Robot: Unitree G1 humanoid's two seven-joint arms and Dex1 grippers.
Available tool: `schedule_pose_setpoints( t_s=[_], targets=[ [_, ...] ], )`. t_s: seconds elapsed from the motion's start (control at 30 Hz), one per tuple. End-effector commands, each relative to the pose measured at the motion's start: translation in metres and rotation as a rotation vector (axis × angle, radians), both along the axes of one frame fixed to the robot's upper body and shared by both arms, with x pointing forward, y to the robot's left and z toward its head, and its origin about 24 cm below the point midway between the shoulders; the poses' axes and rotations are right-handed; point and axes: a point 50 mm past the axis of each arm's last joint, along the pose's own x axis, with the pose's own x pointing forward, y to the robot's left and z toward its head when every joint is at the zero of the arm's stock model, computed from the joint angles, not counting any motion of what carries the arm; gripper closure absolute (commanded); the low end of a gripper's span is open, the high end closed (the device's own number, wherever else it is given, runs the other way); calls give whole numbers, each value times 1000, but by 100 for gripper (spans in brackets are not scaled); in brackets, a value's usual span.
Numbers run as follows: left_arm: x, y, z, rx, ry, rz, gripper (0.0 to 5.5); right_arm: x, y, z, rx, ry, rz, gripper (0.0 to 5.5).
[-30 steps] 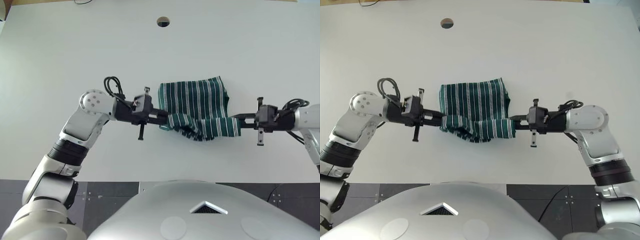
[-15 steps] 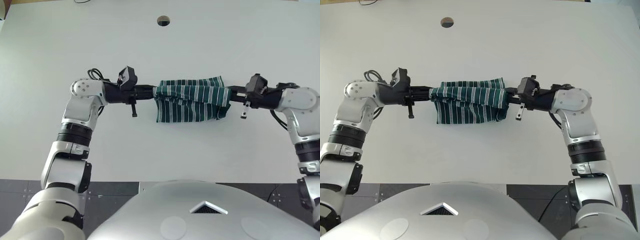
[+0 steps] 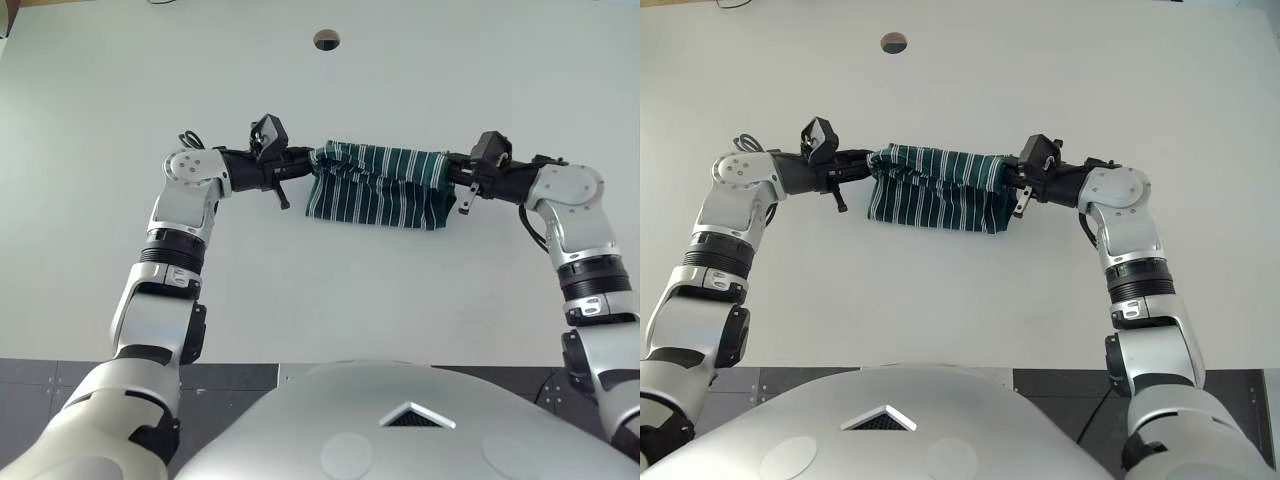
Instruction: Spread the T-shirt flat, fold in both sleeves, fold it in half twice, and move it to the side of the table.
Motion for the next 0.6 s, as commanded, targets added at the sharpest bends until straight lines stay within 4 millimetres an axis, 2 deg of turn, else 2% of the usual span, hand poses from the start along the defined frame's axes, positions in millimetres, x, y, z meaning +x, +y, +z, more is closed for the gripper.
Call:
schedule_pose_setpoints(
  t_s=[0.03, 0.13, 0.3, 0.47, 0.53, 0.6],
  targets=[
    [10, 5, -3, 62, -10, 88, 417, 7, -5, -1, -4, 1, -76, 441],
    [22, 13, 1, 38, -9, 207, 395, 15, -13, -3, 28, 26, -184, 386],
    [37, 23, 9, -110, 53, 360, 395, 30, -13, -3, 156, 86, -333, 386],
    [43, 34, 11, -168, 96, 488, 395, 39, -14, -2, 175, 81, -436, 386],
    [43, 38, 11, -178, 95, 507, 395, 38, -10, 5, 154, -8, -403, 386],
    [44, 40, 14, -207, 79, 518, 395, 29, 7, 22, 153, -222, -253, 386]
  ],
)
